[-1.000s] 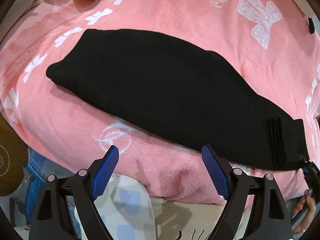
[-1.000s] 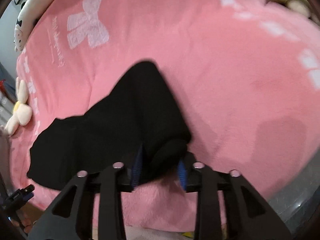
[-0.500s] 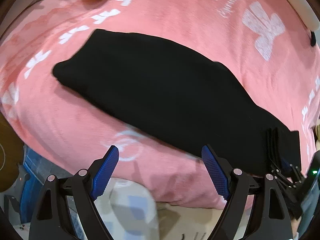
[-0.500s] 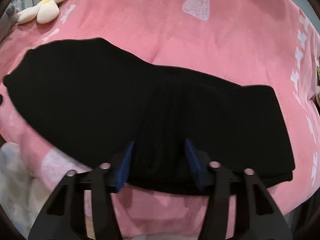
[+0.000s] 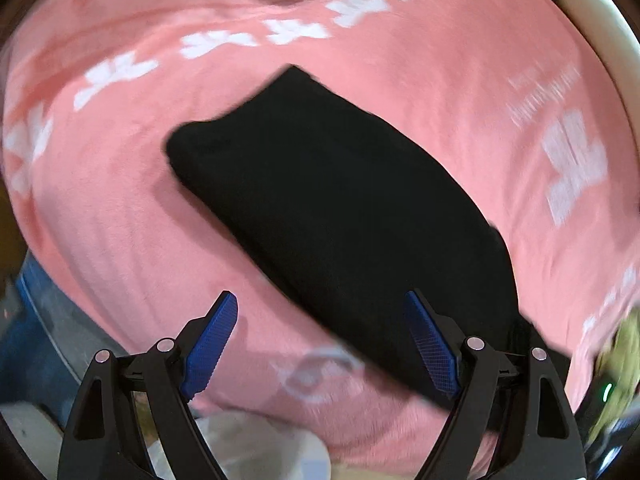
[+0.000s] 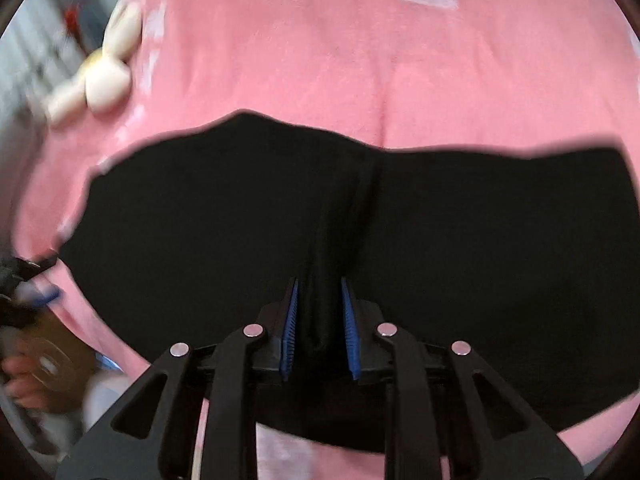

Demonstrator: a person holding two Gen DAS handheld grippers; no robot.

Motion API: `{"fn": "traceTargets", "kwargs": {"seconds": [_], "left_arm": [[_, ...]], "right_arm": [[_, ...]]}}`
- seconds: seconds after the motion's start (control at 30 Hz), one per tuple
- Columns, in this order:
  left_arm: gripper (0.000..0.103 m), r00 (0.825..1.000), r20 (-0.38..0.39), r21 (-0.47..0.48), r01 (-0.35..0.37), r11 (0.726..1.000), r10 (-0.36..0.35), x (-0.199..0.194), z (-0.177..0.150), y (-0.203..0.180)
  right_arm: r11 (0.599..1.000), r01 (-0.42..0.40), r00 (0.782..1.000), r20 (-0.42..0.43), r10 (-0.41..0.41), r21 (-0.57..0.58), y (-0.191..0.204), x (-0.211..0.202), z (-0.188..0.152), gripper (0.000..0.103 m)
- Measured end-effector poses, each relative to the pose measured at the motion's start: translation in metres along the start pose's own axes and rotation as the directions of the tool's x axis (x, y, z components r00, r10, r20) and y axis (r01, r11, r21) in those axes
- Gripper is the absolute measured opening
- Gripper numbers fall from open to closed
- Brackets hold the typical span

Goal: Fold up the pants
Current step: 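Grasp the folded bundle with the right tool and fold it over again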

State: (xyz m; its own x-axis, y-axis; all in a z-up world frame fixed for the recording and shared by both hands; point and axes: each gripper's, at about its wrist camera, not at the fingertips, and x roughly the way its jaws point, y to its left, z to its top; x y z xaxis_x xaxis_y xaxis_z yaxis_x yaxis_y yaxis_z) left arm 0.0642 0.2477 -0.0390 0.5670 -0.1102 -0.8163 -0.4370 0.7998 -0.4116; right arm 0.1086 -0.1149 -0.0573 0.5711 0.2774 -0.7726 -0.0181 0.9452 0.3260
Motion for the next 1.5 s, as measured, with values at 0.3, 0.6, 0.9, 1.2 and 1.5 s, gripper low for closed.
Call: {"fn": "traceTargets", "kwargs": {"seconds": [0.3, 0.6, 0.9, 1.2, 1.5], "left_arm": [[0.081, 1.0, 0.015, -0.217, -0.007, 0.976, 0.011, 0.045, 0.04, 0.035], [0.016, 0.967, 0.078, 0.166, 0.225, 0.96, -0.241, -0.034, 0.021, -0.106], [0.066, 0.972, -0.179, 0.478, 0.219, 0.85, -0.15, 0.019, -0.107, -0.198], [0.083, 0.995, 0.045, 0.395, 0.061, 0.916, -0.086, -0.048, -0.09, -0.1], [0.083, 0.996, 0.084, 0.278, -0.019, 0.96, -0.005, -0.06, -0.062, -0.037]], "right_arm": [[0.987, 0.147, 0.967, 0.199, -0.157, 0.065, -0.043, -0.099, -0.008, 0.069], [0.978, 0.157, 0.954, 0.235, -0.185, 0.134, -0.063, -0.121, -0.024, 0.077], [0.992, 0.112, 0.982, 0.145, -0.119, 0.052, -0.046, -0.1, -0.025, 0.077], [0.959, -0.034, 0.994, 0.089, 0.061, -0.28, 0.068, -0.065, 0.005, 0.088], [0.837, 0.022, 0.998, -0.04, -0.053, -0.546, 0.161, 0.039, -0.016, 0.062]]}}
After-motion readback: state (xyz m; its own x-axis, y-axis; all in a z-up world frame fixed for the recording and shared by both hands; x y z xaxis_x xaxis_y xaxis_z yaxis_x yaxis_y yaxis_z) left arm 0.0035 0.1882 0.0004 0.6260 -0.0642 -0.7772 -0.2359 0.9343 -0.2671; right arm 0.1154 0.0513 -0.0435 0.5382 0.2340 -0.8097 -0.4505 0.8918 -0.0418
